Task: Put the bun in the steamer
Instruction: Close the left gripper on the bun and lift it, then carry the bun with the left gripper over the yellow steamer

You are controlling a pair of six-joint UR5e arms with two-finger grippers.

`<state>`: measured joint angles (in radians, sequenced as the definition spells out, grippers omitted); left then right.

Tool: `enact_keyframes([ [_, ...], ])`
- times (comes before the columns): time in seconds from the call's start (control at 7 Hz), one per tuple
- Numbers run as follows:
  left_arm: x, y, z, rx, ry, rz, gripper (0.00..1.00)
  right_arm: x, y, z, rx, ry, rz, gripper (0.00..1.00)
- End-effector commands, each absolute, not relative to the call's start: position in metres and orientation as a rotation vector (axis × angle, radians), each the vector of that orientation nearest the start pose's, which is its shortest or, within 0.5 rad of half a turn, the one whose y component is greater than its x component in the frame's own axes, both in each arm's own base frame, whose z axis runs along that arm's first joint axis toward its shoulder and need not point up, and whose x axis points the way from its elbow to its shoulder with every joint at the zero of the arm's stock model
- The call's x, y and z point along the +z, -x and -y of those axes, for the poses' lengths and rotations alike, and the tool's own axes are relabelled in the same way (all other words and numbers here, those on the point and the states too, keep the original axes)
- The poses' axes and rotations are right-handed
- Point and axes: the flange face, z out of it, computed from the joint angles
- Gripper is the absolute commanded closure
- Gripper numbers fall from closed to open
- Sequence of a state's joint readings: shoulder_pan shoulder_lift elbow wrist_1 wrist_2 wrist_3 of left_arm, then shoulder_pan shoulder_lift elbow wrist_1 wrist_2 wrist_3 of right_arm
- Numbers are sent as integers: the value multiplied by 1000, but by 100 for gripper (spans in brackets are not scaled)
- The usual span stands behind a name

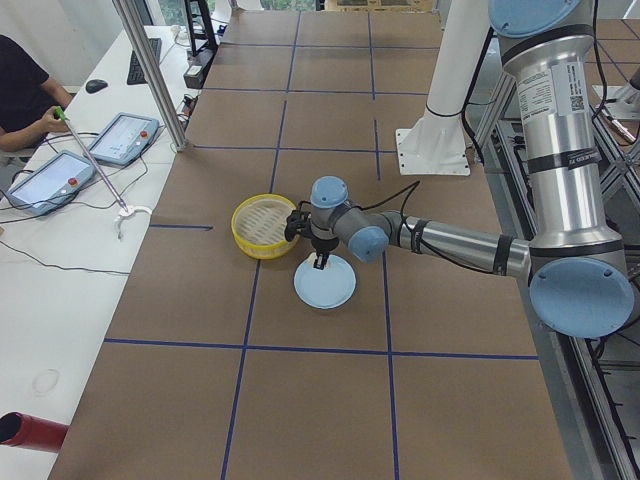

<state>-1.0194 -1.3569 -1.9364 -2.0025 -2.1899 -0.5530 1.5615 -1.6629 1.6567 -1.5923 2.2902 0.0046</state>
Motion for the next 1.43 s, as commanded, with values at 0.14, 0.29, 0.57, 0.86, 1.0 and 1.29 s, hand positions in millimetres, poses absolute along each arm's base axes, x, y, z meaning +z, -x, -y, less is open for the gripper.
enact_keyframes([
  [0.14, 453, -126, 478, 185, -156, -712, 82, 666, -64, 451, 6, 31, 719, 0],
  [0.29, 422, -135, 501, 206, -143, -697, 79, 666, -64, 451, 6, 31, 719, 0],
  [0.57, 363, -156, 547, 204, -129, -693, 79, 666, -63, 451, 4, 32, 719, 0],
  [0.86, 333, -194, 584, 213, -117, -716, 79, 666, -64, 451, 6, 31, 719, 0],
  [1.0, 335, -232, 584, 223, -90, -723, 79, 666, -64, 451, 6, 31, 719, 0],
  [1.29, 371, -279, 594, 231, -91, -748, 79, 666, -64, 451, 6, 31, 719, 0],
])
